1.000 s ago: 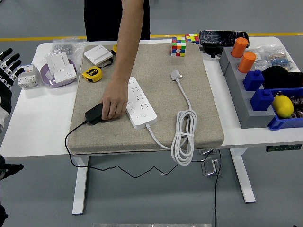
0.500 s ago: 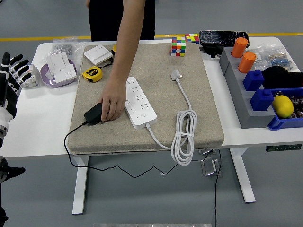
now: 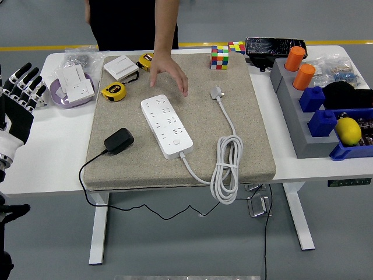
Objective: Pick up the plug,place it near the board,insert it into the board,press the button
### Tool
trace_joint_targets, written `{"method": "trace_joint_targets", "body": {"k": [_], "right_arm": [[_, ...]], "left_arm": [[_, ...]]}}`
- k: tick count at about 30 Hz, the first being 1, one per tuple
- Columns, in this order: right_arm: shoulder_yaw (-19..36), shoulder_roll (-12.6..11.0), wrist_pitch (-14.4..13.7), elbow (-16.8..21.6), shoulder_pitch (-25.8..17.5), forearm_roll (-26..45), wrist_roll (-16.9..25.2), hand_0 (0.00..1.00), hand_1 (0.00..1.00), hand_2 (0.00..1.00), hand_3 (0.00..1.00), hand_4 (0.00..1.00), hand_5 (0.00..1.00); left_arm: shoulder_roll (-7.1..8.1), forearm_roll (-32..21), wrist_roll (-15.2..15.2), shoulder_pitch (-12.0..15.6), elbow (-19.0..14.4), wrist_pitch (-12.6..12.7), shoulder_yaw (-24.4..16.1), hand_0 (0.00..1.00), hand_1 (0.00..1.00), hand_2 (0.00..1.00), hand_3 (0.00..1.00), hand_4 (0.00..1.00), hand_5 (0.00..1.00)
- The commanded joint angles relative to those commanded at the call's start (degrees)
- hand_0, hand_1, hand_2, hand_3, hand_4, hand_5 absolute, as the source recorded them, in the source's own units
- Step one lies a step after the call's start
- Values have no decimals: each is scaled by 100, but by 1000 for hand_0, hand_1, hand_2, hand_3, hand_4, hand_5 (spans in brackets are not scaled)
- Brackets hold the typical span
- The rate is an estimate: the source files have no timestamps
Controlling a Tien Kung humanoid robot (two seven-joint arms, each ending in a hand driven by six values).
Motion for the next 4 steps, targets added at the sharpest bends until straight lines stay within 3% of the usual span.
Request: {"method": "trace_joint_targets", "body": {"k": [4], "right_arm": [[32, -8, 1, 5, 10, -6, 3, 897, 826, 793, 815, 998, 971]], "left_arm": [[25, -267, -3, -17, 13, -2, -15, 998, 998, 958, 948, 998, 998]]}}
